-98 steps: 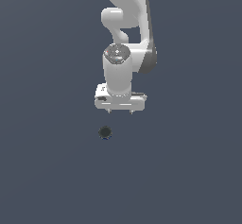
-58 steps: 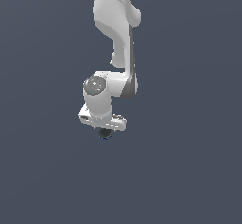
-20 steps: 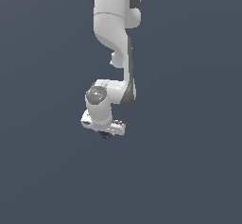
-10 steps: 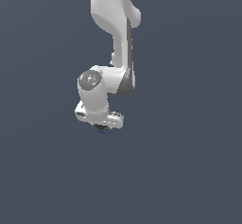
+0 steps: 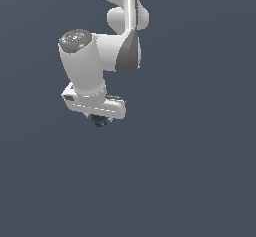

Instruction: Pick up the object and move it to a goal position.

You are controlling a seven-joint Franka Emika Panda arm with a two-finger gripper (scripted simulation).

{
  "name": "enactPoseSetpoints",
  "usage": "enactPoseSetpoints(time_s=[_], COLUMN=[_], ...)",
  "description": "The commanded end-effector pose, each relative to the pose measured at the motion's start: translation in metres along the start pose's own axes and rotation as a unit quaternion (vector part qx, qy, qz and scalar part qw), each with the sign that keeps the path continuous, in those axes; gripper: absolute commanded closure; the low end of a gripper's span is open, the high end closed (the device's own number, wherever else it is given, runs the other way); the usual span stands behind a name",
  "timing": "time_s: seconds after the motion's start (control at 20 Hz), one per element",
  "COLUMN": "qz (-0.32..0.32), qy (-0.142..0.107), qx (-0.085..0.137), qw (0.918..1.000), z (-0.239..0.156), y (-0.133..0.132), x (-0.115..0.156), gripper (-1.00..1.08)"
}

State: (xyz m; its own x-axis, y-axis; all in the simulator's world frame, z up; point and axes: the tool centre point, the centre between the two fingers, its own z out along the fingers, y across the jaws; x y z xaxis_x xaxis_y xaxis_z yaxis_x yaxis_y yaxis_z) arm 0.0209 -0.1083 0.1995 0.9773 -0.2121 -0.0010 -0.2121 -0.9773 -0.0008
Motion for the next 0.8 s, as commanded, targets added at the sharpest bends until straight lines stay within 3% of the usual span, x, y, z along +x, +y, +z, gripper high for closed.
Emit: enactPoseSetpoints(time_s=[0.0, 0.75], qz=[0.0, 0.0], qy=[0.0, 0.0], qx=[0.0, 0.0], qw=[1.0, 1.0], z=[-0.031, -0.197], y=[0.005, 0.03], x=[-0.001, 0.002], gripper=[1.08, 1.08])
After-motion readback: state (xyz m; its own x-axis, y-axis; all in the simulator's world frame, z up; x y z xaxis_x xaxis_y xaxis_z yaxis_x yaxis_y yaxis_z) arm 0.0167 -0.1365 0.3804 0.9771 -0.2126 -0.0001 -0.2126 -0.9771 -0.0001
